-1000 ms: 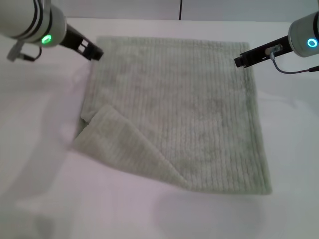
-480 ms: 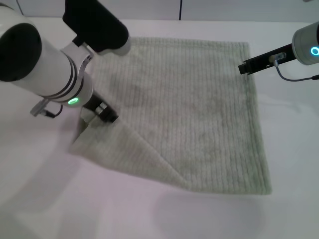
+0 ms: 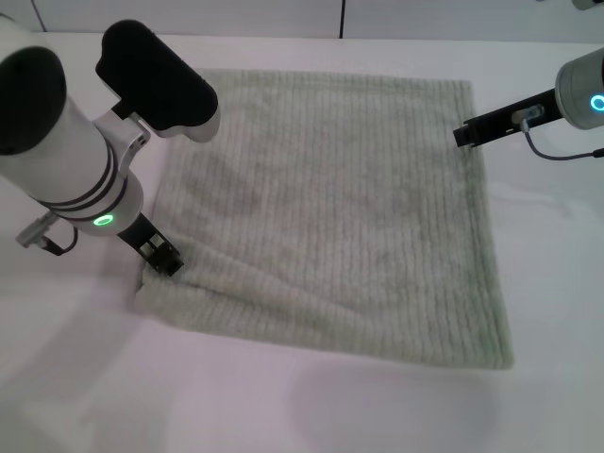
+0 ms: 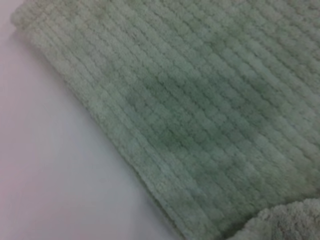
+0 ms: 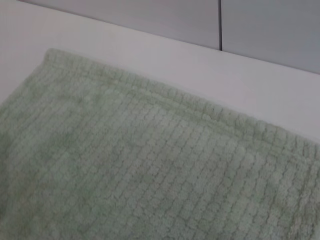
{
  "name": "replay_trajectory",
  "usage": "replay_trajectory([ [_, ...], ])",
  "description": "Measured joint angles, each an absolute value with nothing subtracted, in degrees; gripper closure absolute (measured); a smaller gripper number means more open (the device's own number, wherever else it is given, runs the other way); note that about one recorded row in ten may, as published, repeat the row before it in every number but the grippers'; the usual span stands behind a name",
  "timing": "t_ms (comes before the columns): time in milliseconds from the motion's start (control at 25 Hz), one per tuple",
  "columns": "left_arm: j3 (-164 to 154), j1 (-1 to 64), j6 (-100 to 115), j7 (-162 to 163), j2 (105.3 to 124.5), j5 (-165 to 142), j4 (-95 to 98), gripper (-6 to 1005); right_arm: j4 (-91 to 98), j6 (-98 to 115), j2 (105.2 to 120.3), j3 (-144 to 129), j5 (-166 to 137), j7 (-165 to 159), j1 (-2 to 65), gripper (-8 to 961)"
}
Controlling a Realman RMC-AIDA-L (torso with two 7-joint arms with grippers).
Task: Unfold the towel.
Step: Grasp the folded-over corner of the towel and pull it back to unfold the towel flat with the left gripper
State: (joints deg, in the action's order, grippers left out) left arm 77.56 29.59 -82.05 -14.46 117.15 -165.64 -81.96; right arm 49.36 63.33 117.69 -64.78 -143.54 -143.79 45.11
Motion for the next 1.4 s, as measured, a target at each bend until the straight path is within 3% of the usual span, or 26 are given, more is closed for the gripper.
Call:
replay_trajectory([
  [440, 76.9, 27.1, -91.0, -14.4, 116.48, -165.8, -94.1, 413, 49.8, 63.5, 117.69, -64.6, -143.5, -143.8, 45.1, 938],
  [600, 76.9, 26.8, -90.3, -15.8, 117.31, -165.8, -97.2, 413, 51.0, 64.9, 117.68, -64.8, -143.5, -143.8, 45.1, 938],
  [680, 75.4, 28.8, -88.7, -16.2, 118.19, -165.7, -94.4, 413, 51.1, 64.9, 117.68, -64.7, -143.5, -143.8, 45.1, 937],
  [880, 70.7, 32.9, -85.9, -13.3, 118.33, -165.6, -87.4, 414, 50.6, 63.8, 117.68, -64.6, -143.5, -143.7, 45.0, 937],
  [1400, 66.8, 36.7, -86.6, -11.0, 118.22, -165.5, -81.8, 414, 50.3, 63.4, 117.77, -64.7, -143.3, -143.5, 44.6, 936],
])
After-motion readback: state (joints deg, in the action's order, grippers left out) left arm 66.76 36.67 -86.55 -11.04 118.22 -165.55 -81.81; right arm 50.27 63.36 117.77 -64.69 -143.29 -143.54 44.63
